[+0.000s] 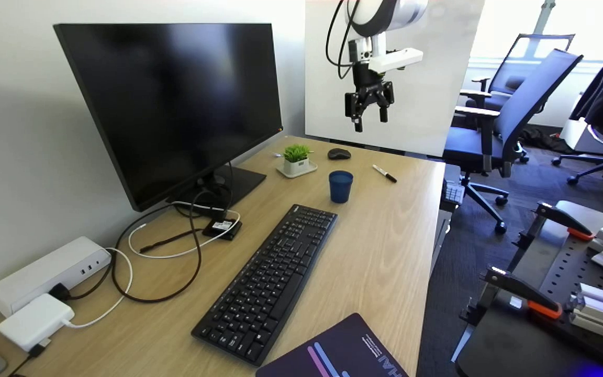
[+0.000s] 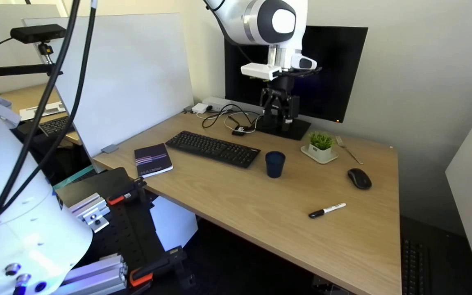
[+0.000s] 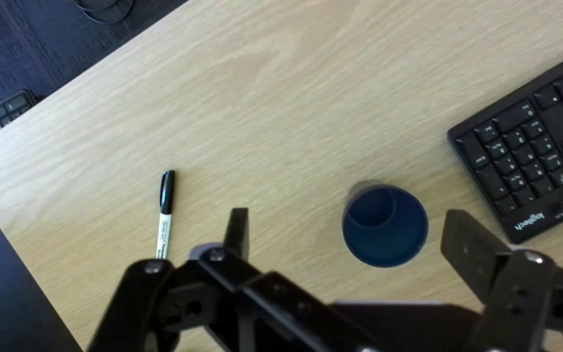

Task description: Move the cup to the right

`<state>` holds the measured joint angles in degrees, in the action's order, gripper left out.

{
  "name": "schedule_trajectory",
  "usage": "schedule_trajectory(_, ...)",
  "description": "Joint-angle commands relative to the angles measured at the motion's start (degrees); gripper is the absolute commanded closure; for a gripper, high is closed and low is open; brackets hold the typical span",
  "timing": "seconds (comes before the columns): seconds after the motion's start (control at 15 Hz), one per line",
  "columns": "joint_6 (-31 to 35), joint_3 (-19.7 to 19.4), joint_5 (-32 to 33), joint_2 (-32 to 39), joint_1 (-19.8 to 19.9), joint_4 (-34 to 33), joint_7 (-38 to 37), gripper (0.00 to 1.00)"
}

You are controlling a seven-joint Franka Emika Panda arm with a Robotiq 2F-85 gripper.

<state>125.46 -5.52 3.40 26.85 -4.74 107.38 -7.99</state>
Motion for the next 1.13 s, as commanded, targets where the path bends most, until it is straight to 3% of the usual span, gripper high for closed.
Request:
schedule_trajectory(0.0, 0.5, 0.5, 1.2, -1.7, 1.8, 3.4, -0.3, 0.0)
schedule_trajectory(1.07, 0.0, 0.8, 1.0, -0.3, 2.5, 2.7, -0.5, 0.0)
